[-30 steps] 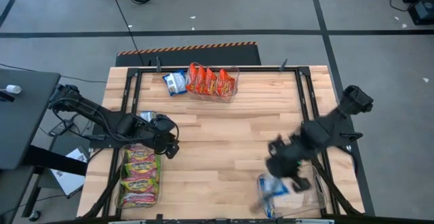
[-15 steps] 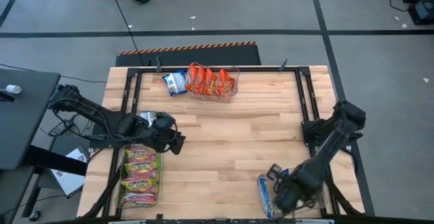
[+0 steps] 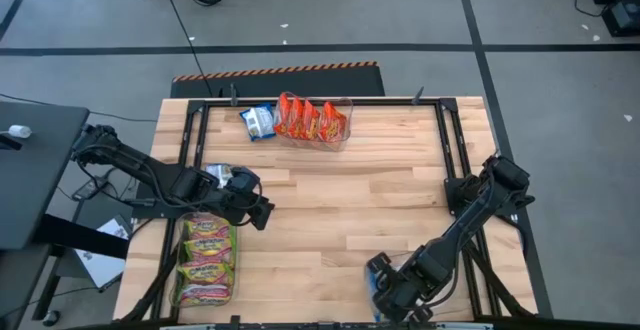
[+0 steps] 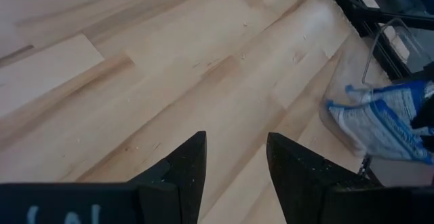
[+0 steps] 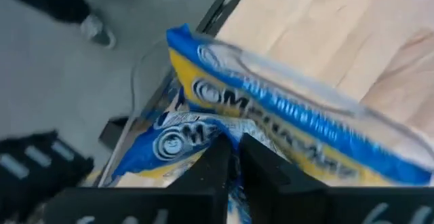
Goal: Sort Maruchan noodles
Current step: Put the blue noodle pack into the bottom right transparent bin
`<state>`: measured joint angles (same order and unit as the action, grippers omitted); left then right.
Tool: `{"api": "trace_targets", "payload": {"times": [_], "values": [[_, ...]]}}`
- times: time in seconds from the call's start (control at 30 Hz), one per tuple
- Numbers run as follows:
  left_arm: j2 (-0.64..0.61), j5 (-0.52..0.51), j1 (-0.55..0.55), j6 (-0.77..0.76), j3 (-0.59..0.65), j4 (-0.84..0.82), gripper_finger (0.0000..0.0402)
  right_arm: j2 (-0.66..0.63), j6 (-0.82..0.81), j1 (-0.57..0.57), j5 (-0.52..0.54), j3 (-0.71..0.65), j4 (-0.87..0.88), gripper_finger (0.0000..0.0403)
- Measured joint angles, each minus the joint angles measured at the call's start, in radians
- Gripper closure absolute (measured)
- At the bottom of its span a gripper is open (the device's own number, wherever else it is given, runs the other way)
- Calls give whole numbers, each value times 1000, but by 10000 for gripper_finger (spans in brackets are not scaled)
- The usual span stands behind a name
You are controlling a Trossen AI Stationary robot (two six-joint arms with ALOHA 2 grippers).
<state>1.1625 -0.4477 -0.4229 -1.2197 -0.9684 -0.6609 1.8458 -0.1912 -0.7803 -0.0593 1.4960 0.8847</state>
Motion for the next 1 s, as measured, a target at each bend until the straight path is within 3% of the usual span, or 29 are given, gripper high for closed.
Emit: {"api": "trace_targets", "payload": {"times": [0.53,0.83,1.0], "values": [[0,0,0,26,0,0,241,-23,-159,-8,27,-89,-104,216],[3,0,2,67,0,25,241,-174,-331,-34,69,-88,-19,178],[-56,-10,73,-4,-14,-184,241,-257,-412,-51,152,-88,48,174]]}}
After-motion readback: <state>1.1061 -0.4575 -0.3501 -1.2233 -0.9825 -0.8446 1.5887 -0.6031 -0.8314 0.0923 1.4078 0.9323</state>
